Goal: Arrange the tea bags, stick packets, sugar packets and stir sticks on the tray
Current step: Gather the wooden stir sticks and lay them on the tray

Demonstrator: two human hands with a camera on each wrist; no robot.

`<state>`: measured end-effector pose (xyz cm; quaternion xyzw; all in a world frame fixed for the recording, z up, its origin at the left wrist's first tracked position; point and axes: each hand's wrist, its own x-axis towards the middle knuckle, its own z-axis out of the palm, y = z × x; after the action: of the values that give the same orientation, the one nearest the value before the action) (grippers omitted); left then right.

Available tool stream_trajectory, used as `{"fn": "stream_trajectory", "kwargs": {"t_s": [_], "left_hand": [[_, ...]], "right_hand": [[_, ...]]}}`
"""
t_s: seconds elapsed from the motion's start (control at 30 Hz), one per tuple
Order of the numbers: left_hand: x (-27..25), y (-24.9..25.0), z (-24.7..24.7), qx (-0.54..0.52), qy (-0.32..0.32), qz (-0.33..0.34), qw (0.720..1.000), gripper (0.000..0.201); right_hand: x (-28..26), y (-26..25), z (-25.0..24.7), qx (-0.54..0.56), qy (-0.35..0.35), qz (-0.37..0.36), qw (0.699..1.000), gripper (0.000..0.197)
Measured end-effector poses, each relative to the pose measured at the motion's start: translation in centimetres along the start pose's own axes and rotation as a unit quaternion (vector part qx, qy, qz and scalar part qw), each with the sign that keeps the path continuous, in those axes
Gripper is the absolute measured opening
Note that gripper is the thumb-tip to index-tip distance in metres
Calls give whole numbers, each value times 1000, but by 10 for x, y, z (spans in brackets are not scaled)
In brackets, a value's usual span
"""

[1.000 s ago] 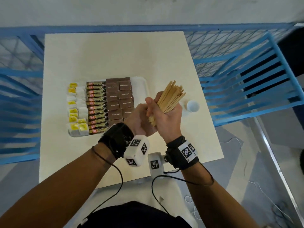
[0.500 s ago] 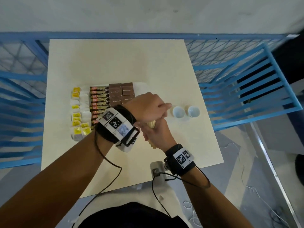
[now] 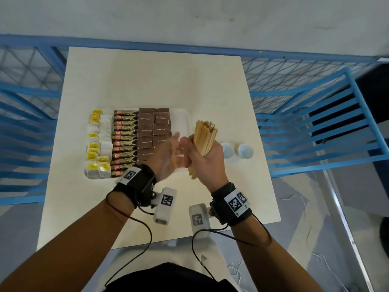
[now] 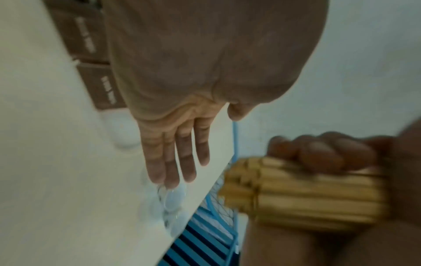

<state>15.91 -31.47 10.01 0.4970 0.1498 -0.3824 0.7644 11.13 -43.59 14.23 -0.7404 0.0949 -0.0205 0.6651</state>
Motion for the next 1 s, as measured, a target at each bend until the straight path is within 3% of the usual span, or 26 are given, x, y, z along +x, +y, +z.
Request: {"fn": "stream_trajectory", "kwargs": {"t_s": [0.1,0.17,0.3,0.37,0.4,0.57,0.67,0.8,0.9,1.0], "left_hand": [[-8,-19,12,-122,-111,-10,986,47],[-12,-17,21,-198,-140,-36,970,60],[-9,-14,22,-280,-141,-93,945,84],[-2,-16,16,-297,-127,-89,942,106],[-1,-16,16,-301,-121,-83,942,107],[-13,-8,24,-263,-100,-95,955,56],[-13,-6,24,-261,-89,-113,955,48],[1,-13,8,-216,-17,-132,967,48],[11,-14,-4,-96,40,-52,993,60],[10,-4,-8,86,26,74,993,73]], "right_hand": [[4,-5,1,21,14,-31,999,25],[5,-1,4,2,21,-35,999,23],[7,8,6,-27,38,-32,998,24],[8,8,5,-13,37,-32,999,24],[8,8,6,-10,37,-34,999,25],[8,13,12,-22,41,-26,999,27],[9,17,16,-27,38,-15,999,28],[15,30,22,-39,56,23,997,37],[24,41,21,-58,57,73,994,34],[31,51,17,-96,1,124,988,24]]}}
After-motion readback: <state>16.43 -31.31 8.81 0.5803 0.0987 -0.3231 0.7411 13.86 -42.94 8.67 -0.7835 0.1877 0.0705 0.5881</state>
